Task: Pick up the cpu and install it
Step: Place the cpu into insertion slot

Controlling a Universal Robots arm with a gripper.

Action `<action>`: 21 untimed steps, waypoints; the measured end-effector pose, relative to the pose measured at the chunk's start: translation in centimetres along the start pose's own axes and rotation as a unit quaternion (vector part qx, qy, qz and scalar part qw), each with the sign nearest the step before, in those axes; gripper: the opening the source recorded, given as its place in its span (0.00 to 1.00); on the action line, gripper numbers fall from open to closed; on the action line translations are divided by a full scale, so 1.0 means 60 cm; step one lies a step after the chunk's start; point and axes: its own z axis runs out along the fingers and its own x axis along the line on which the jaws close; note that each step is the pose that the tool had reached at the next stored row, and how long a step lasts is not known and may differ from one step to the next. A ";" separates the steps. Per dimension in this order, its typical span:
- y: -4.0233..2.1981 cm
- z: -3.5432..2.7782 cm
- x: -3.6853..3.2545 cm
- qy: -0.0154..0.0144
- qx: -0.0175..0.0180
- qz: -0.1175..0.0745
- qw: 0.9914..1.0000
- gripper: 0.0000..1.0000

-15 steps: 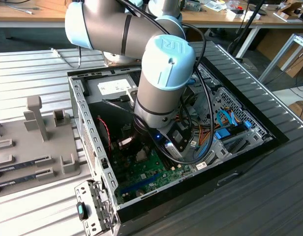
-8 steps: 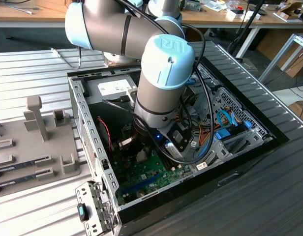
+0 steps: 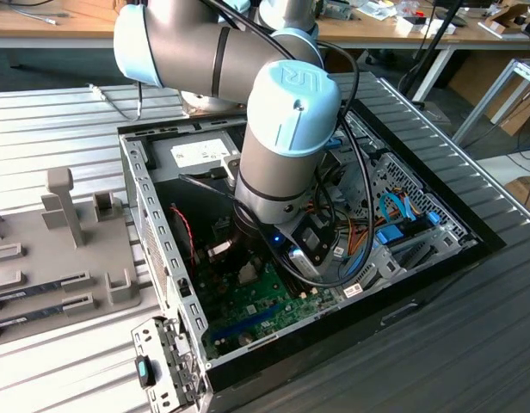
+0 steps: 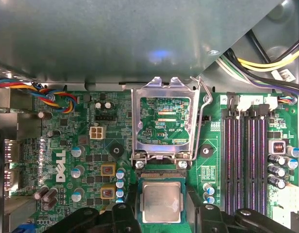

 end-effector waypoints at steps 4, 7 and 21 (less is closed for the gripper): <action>0.000 0.000 0.000 0.000 0.000 0.000 1.000 0.47; 0.000 0.002 0.000 0.000 -0.001 0.000 1.000 0.54; 0.002 -0.021 -0.001 -0.001 0.000 0.000 1.000 0.60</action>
